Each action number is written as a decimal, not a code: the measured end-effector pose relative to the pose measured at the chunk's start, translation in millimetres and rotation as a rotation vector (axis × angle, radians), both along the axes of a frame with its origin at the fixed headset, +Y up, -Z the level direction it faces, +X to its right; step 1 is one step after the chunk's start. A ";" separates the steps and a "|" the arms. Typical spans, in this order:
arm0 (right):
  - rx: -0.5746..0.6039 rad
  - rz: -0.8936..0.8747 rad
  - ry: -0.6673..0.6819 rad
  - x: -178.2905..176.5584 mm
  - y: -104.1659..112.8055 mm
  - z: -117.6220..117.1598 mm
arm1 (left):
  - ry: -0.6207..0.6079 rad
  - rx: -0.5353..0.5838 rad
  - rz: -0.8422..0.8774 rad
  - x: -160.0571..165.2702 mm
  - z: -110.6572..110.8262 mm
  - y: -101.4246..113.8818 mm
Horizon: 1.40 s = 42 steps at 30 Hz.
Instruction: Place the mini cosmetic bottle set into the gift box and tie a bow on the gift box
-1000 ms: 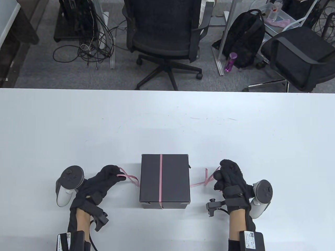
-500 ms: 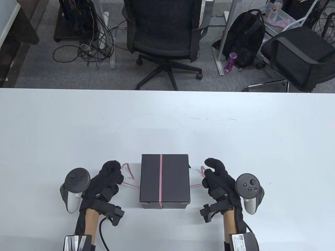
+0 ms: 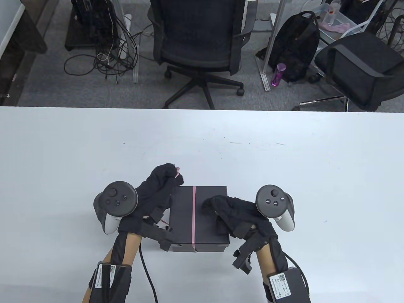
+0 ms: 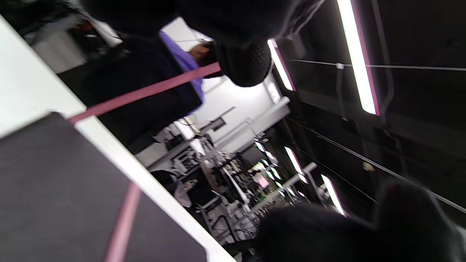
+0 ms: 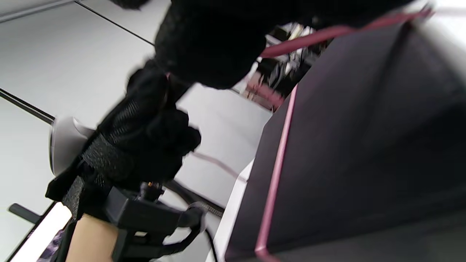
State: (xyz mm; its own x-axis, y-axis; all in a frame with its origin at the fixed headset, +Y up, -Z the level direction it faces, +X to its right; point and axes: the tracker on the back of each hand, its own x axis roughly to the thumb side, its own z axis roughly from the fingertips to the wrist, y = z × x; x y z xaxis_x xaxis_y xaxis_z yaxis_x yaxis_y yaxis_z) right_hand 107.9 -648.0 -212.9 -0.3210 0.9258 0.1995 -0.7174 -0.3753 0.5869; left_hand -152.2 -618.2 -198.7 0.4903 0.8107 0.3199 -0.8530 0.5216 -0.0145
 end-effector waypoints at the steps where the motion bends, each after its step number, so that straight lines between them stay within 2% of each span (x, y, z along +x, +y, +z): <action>1: -0.034 -0.014 0.021 -2.7 -0.9 -2.0 | -0.028 0.021 -0.006 4.4 2.1 3.4; 5: -0.151 -0.154 0.045 -8.0 -4.6 -13.3 | -0.189 0.105 -0.051 22.8 15.4 14.0; 7: -0.176 -0.221 0.028 -6.0 -3.7 -18.2 | -0.226 0.130 -0.114 29.0 22.7 16.4; 11: -0.148 -0.309 -0.070 2.7 2.5 -23.7 | -0.263 0.134 -0.184 34.3 28.8 16.3; 14: -0.102 -0.350 -0.163 9.3 11.8 -23.3 | -0.265 0.080 -0.114 32.0 26.4 9.2; 16: -0.070 -0.339 -0.168 12.2 18.3 -22.0 | -0.161 0.026 0.001 28.9 20.5 1.2; 17: -0.050 -0.330 -0.174 13.5 22.5 -20.8 | -0.114 -0.036 0.040 28.3 13.3 -4.4; 19: -0.018 -0.310 -0.192 14.6 29.3 -18.7 | -0.111 -0.218 -0.025 30.8 -1.2 -13.7; 21: 0.015 -0.282 -0.204 14.0 35.4 -16.9 | -0.196 -0.384 -0.111 37.5 -16.4 -20.4; 22: 0.028 -0.271 -0.208 13.4 37.5 -16.2 | -0.256 -0.426 -0.118 41.2 -21.7 -21.7; 23: 0.046 -0.260 -0.217 12.3 40.4 -15.3 | -0.335 -0.460 -0.111 47.0 -28.4 -22.2; 25: 0.068 -0.252 -0.233 10.7 43.6 -14.2 | -0.404 -0.467 -0.129 55.9 -36.7 -20.6; 28: 0.086 -0.239 -0.248 9.4 46.1 -13.5 | -0.414 -0.428 -0.246 68.2 -44.1 -16.3; 31: 0.094 -0.234 -0.241 9.0 45.6 -13.7 | -0.417 -0.415 -0.270 75.2 -43.7 -16.6; 33: 0.094 -0.244 -0.246 10.2 43.7 -13.8 | -0.355 -0.417 -0.275 72.8 -39.7 -18.9; 37: 0.115 -0.211 -0.312 17.3 40.8 -16.4 | -0.173 -0.235 -0.281 54.1 -29.5 -13.5; 39: 0.145 -0.156 -0.361 21.7 40.4 -18.2 | -0.080 -0.088 -0.296 43.5 -19.1 -2.8; 42: 0.203 -0.085 -0.406 23.4 42.3 -19.5 | -0.067 0.063 -0.363 38.7 -2.1 15.0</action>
State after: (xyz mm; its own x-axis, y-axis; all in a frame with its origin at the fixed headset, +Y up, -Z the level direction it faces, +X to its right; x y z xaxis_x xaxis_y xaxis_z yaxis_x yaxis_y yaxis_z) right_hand 131.3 -605.7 -232.4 -0.3353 0.9074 0.2534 -0.9074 -0.3834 0.1722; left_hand -113.6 -603.2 -200.8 0.7185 0.5658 0.4045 -0.6108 0.7915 -0.0222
